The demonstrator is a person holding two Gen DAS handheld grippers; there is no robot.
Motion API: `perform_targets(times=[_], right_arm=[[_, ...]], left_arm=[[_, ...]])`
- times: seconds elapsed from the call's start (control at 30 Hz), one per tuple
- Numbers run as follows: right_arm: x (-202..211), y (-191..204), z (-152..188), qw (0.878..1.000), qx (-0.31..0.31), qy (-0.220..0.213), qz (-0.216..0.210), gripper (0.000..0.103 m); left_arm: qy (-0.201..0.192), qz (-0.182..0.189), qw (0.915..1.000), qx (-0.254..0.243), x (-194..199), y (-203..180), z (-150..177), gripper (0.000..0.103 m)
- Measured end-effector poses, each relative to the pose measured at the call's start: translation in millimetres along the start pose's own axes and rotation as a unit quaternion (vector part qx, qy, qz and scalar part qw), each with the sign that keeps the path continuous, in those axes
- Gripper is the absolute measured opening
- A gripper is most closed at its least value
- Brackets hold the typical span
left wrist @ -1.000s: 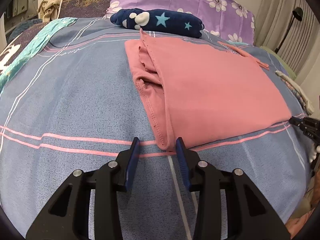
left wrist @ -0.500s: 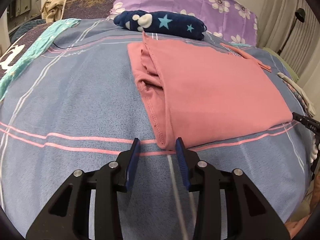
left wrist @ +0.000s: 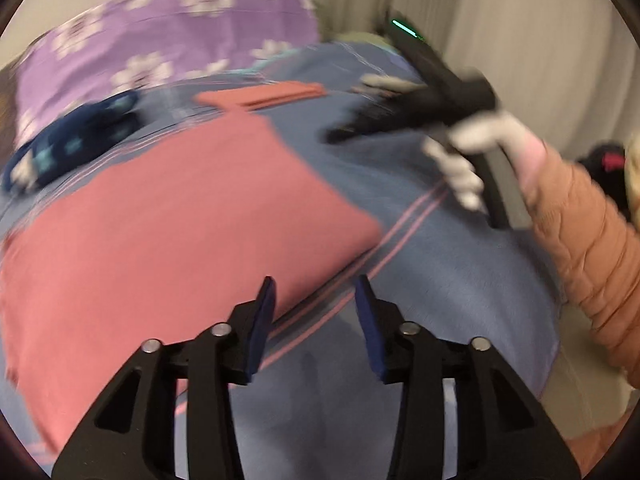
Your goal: Fold small clothes
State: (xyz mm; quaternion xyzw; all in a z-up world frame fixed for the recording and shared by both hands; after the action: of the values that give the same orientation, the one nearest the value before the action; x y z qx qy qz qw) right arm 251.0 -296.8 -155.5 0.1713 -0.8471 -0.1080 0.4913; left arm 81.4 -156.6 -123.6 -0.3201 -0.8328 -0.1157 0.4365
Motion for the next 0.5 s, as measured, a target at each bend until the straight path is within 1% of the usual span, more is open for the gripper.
perform_targets(times=[0.07,0.13,0.23,0.33,0.43,0.5], right_arm=[[-9,1,-10,1.0,0.004,0.007,-0.006,0.018],[-18,2,-20,1.0,0.015,0.014,-0.01,0.021],[-30,5,-27,0.999,0.026,0.021,-0.02,0.025],[-37,6,-34,0.999,0.023,0.021,-0.041,0.031],[-43,6,-40,0.998,0.014,0.018,-0.059,0.033],[-48,5,-45,0.998,0.009,0.018,-0.064,0.033]], left_arm=[[0.013,-0.017,0.9993,-0.031,-23,-18,-9,0.05],[0.025,-0.036,0.9974,-0.058,-40,-28,-13,0.05],[0.04,-0.049,0.9959,-0.065,-51,-29,-16,0.05],[0.041,-0.072,0.9937,-0.075,-58,-31,-23,0.051],[0.045,-0.091,0.9899,-0.1,-64,-37,-25,0.051],[0.048,-0.1,0.9874,-0.114,-69,-41,-24,0.051]])
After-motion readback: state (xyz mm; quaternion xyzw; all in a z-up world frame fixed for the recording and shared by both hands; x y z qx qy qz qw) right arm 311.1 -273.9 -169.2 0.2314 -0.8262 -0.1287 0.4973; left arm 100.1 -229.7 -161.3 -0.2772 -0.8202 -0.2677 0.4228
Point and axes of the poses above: each gripper's, at about its wrist camera, not at the fingertips, and x roughly against the way its jaws point, y to its left, z to its underside, the point moved 10 cm from there along -x, roughly the way its jaws point, and after that the axes turned 5 degrees about y, right-handed, at the moved point
